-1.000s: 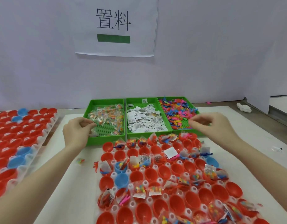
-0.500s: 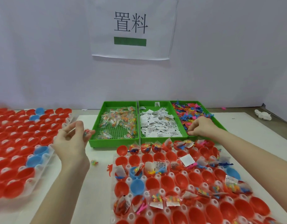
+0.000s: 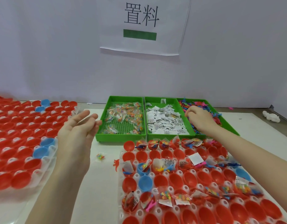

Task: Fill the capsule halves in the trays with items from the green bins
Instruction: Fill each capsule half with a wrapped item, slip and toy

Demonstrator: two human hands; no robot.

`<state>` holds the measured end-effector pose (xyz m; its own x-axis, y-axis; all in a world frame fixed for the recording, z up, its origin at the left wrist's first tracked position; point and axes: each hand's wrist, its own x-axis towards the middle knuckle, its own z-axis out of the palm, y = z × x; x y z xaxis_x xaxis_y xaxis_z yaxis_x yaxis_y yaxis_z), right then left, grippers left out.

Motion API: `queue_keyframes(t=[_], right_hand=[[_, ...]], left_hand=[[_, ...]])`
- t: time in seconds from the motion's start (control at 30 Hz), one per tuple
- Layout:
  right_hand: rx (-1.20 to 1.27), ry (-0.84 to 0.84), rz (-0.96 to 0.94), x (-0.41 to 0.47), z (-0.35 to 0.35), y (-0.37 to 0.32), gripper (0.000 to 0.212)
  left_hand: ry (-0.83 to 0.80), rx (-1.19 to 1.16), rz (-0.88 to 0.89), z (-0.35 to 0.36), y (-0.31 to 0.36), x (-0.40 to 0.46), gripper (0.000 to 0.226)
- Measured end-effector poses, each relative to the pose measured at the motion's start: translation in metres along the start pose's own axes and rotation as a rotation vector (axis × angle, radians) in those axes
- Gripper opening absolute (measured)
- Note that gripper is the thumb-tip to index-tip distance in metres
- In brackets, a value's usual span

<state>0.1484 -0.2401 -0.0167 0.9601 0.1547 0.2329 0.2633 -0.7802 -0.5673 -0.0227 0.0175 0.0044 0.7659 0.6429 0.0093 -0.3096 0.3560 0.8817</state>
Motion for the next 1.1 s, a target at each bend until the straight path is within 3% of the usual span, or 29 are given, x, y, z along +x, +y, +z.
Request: queue_keyframes(t=[0.13, 0.23, 0.37, 0.53, 0.63, 0.73, 0.8, 0.83, 0.9, 1.0, 1.1], right_hand=[[-0.488, -0.277, -0.092, 0.001, 0.013, -0.014, 0.029], [-0.627, -0.362, -0.073, 0.001, 0.018, -0.015, 0.036], [-0.610, -0.268, 0.014, 0.000, 0.017, -0.014, 0.038], [-0.555, -0.133, 0.029, -0.004, 0.014, -0.012, 0.017], [-0.362, -0.058, 0.063, -0.005, 0.009, -0.013, 0.020], [0.125, 0.064, 0.140, -0.007, 0.002, -0.021, 0.017], [0.481, 0.057, 0.255, -0.016, -0.006, -0.033, 0.010], [0.595, 0.015, 0.298, -0.022, -0.009, -0.040, 0.017], [0.705, -0.076, 0.346, -0.038, -0.018, -0.051, 0.045], [0.807, -0.201, 0.311, -0.077, -0.035, -0.067, 0.040], [0.854, -0.281, 0.228, -0.127, -0.055, -0.075, 0.044]], left_hand=[[0.012, 0.029, 0.007, -0.001, 0.002, 0.001, 0.022], [0.011, 0.045, 0.037, -0.001, 0.005, 0.001, 0.025], [-0.023, 0.067, 0.084, 0.001, 0.004, 0.000, 0.026], [-0.078, 0.092, 0.107, 0.002, 0.000, -0.003, 0.027], [-0.107, 0.096, 0.112, 0.003, -0.003, -0.003, 0.025], [-0.194, 0.092, 0.113, 0.004, -0.008, -0.005, 0.016], [-0.274, 0.125, 0.095, 0.008, -0.013, -0.011, 0.021], [-0.313, 0.160, 0.084, 0.010, -0.017, -0.014, 0.023], [-0.379, 0.230, 0.057, 0.019, -0.023, -0.024, 0.019], [-0.499, 0.251, -0.019, 0.037, -0.032, -0.045, 0.009], [-0.650, 0.247, -0.165, 0.054, -0.040, -0.069, 0.030]])
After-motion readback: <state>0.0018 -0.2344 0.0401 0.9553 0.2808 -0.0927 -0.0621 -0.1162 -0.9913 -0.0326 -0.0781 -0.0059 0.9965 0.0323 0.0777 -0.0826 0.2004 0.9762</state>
